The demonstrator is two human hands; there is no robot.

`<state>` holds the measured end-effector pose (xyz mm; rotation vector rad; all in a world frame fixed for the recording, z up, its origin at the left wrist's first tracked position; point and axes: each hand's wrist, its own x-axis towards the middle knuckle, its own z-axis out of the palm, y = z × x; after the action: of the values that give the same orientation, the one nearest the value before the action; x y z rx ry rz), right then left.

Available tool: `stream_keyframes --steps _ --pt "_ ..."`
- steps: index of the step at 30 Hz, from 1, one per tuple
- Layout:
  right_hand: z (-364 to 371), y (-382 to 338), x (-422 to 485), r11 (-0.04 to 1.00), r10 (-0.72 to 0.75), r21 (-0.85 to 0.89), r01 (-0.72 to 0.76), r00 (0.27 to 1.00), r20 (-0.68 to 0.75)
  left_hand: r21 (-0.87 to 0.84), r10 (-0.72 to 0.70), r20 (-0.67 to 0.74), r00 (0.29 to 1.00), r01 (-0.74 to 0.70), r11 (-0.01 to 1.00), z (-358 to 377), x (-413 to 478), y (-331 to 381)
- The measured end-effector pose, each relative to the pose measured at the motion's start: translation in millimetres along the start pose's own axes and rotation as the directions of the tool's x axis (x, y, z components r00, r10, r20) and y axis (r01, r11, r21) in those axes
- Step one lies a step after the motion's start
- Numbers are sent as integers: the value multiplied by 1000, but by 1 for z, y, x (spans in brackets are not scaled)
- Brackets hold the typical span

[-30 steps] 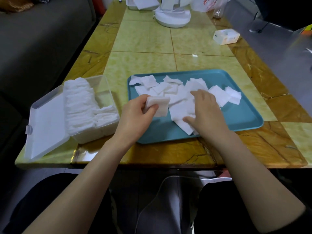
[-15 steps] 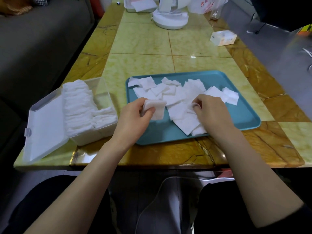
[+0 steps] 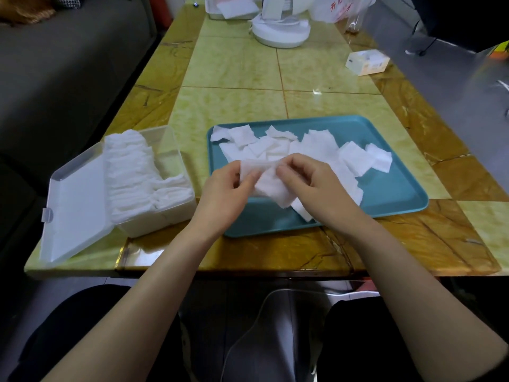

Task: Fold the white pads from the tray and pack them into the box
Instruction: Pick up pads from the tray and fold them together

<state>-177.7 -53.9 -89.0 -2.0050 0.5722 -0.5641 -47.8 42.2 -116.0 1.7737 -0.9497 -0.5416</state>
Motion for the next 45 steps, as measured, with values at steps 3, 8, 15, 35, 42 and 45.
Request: stream_keyframes --steps 3,8,15,35,42,45 --pt "1 4 -1 995 -36 -92 35 999 -9 -43 1 85 996 3 999 0 -1 1" --pt "3 8 1 982 -80 -179 57 989 -123 -8 -15 176 984 16 1000 3 -5 5" --pt "7 11 -1 953 -103 -299 52 982 -156 -53 -5 240 971 18 998 2 -8 8" --pt "-5 40 14 727 181 -647 -230 973 -143 11 -46 -20 999 46 999 -10 -4 6" --pt "-4 27 17 965 127 -194 -175 962 -241 33 -66 -58 996 68 997 -11 -3 7" --pt "-10 6 12 997 73 30 -67 960 -270 29 -90 -95 991 93 995 -11 -3 9"
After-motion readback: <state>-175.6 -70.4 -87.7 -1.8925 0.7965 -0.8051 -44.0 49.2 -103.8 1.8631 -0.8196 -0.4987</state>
